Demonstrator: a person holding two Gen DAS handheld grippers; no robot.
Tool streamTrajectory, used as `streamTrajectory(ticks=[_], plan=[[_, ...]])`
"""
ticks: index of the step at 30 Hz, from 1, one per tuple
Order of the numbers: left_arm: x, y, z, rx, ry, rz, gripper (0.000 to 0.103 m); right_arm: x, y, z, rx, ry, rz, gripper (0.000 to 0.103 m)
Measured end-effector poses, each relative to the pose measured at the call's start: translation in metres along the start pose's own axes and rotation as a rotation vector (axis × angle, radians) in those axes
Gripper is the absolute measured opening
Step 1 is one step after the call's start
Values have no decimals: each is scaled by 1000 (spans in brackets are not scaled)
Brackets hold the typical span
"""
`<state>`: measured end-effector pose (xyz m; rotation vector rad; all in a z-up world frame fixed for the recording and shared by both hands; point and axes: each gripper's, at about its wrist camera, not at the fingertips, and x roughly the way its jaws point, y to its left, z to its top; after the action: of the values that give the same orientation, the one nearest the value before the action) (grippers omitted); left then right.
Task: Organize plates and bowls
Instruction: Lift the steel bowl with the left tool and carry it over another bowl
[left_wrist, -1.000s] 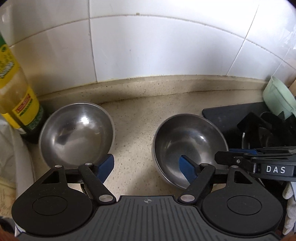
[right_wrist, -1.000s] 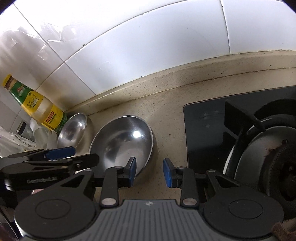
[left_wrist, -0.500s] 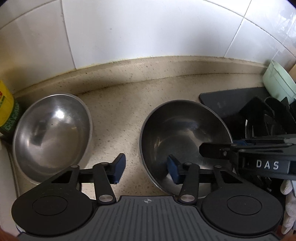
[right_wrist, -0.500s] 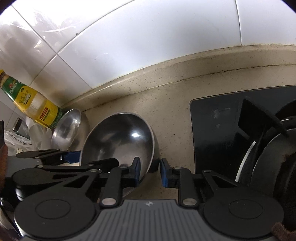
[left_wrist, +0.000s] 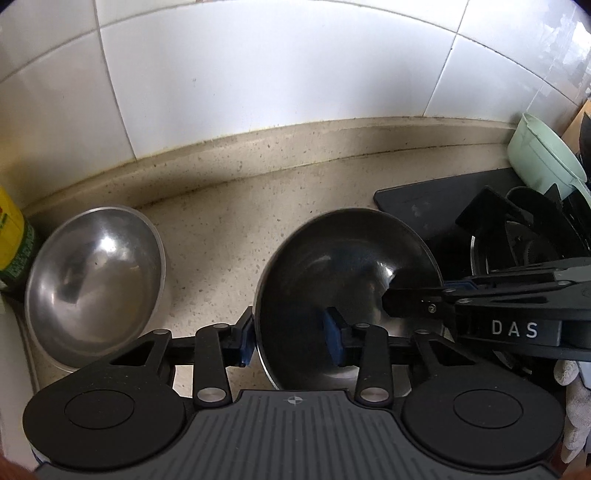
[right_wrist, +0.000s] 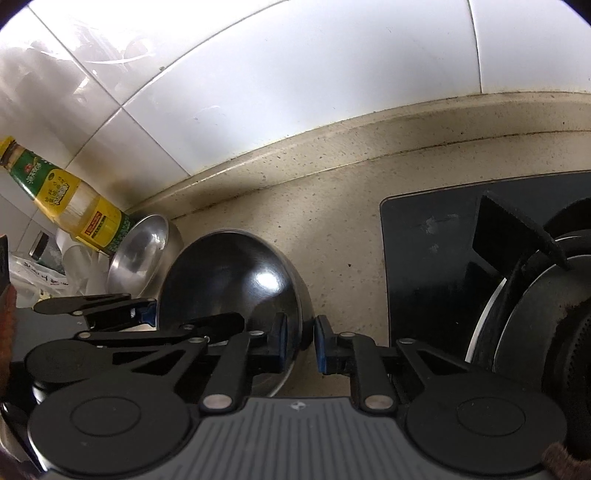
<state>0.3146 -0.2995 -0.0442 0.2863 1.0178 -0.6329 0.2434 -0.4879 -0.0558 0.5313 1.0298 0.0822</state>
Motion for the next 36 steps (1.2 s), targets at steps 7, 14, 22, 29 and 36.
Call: streamTrajectory(ticks=[7, 14, 22, 29, 36], plan=[[-5, -1, 1, 6, -19, 1, 49, -4, 2, -1, -12, -7, 1, 16], [3, 4, 4, -16, 9, -4, 61, 2, 0, 2, 10, -13, -3, 16], [13, 25, 10, -88, 45, -12, 70, 5, -17, 13, 87, -3, -19, 34], [17, 17, 11, -47, 45, 20, 62, 3, -20, 11, 94, -10, -6, 34], [13, -3, 10, 38, 31, 39, 49, 2, -8, 5, 51, -4, 3, 18]])
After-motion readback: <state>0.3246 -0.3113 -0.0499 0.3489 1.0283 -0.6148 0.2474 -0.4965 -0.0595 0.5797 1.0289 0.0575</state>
